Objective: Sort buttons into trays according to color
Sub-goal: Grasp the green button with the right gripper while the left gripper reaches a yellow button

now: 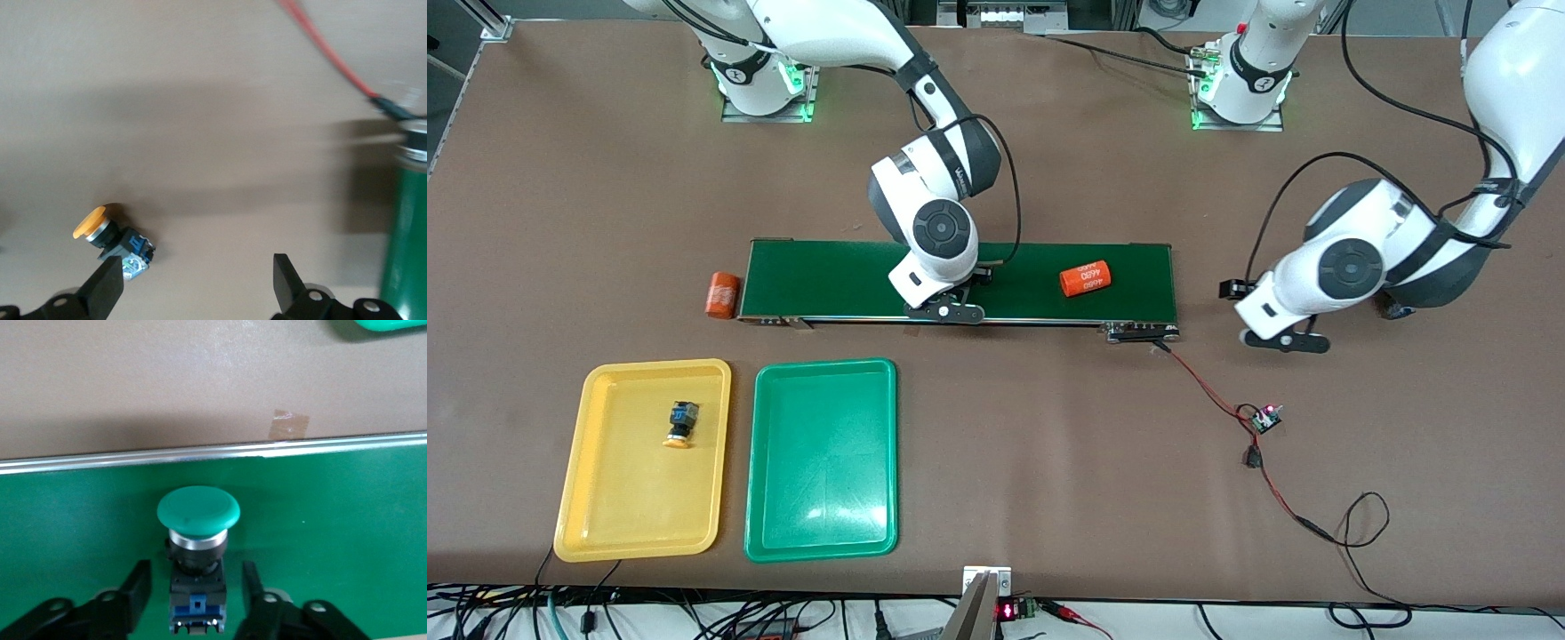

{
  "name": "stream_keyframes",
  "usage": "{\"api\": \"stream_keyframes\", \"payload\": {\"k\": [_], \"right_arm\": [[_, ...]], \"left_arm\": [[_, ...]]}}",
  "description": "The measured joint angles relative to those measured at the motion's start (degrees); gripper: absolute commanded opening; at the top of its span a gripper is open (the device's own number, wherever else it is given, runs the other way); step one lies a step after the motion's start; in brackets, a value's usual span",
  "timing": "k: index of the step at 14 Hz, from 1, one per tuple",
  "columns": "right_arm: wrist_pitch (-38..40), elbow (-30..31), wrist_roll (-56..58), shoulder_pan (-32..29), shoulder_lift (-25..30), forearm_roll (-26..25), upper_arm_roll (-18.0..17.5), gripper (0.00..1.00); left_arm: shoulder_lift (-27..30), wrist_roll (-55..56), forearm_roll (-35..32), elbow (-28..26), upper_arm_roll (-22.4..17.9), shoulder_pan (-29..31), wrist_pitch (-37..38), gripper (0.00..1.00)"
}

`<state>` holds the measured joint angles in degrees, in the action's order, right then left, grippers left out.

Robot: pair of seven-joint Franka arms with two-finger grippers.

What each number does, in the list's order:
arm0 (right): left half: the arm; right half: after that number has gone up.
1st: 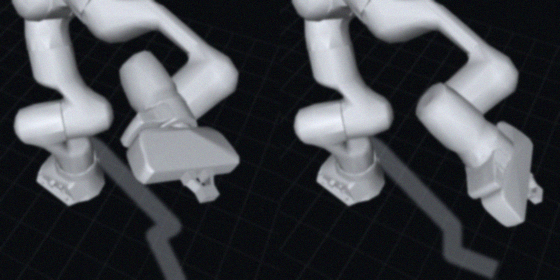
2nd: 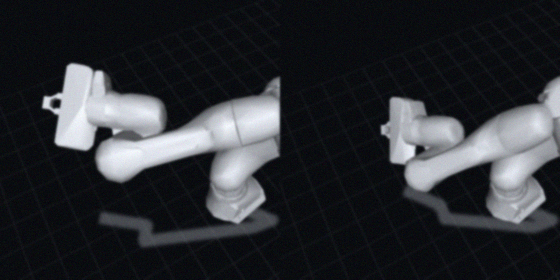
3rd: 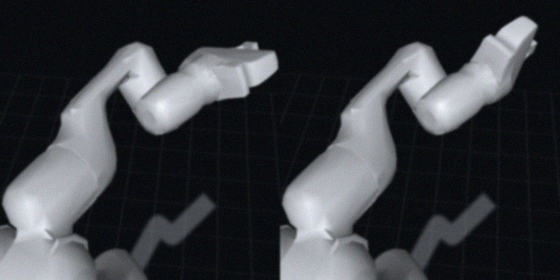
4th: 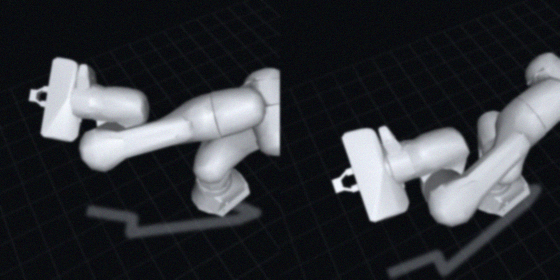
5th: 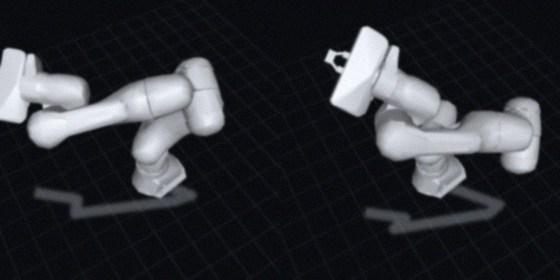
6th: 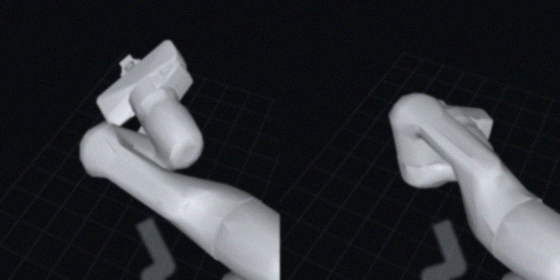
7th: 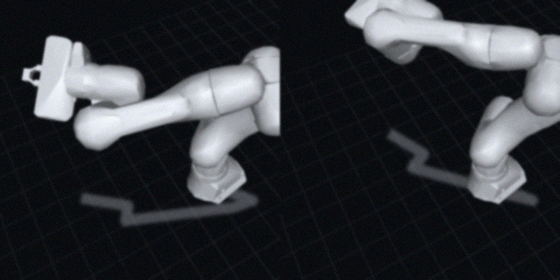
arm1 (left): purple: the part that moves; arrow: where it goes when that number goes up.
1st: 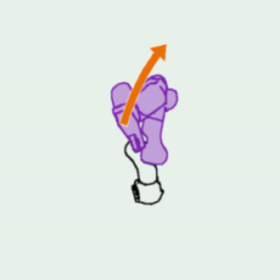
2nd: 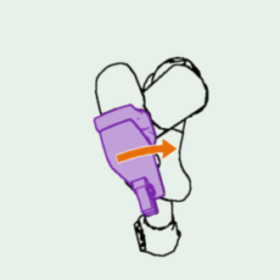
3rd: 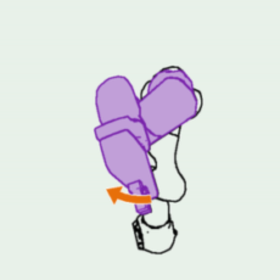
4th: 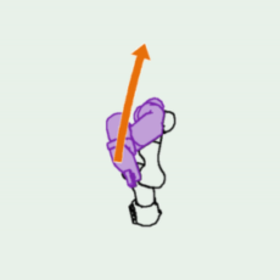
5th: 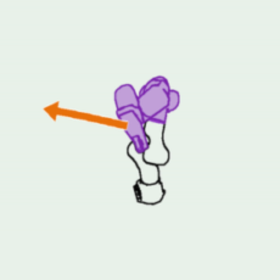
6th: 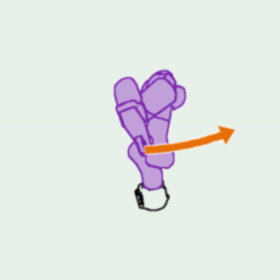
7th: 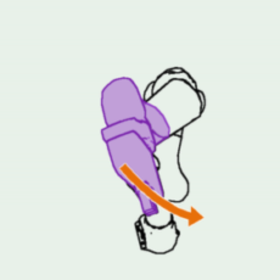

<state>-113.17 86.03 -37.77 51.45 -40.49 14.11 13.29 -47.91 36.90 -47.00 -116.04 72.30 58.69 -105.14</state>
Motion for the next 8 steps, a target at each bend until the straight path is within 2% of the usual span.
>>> {"api": "stream_keyframes", "payload": {"k": [1,2,5,8], "right_arm": [[-0.1,0.1,0.0,0.0,-0.2,0.0,0.0,0.09],[-0.1,0.1,0.0,0.0,-0.2,0.0,0.0,0.01],[-0.4,-0.4,-0.1,-0.1,0.4,0.2,0.7,0.00],[-0.2,-1.6,-0.1,-1.7,4.3,0.2,2.8,0.00]], "left_arm": [[0.0,0.4,0.0,-2.7,-0.5,3.4,-2.8,0.98],[-0.1,0.7,0.0,-5.1,-0.7,6.7,-4.7,0.99],[-0.3,0.8,0.0,-7.5,-0.8,12.3,-6.1,1.00],[-0.3,0.8,0.0,-6.5,-0.4,12.2,-6.6,1.00]]}}
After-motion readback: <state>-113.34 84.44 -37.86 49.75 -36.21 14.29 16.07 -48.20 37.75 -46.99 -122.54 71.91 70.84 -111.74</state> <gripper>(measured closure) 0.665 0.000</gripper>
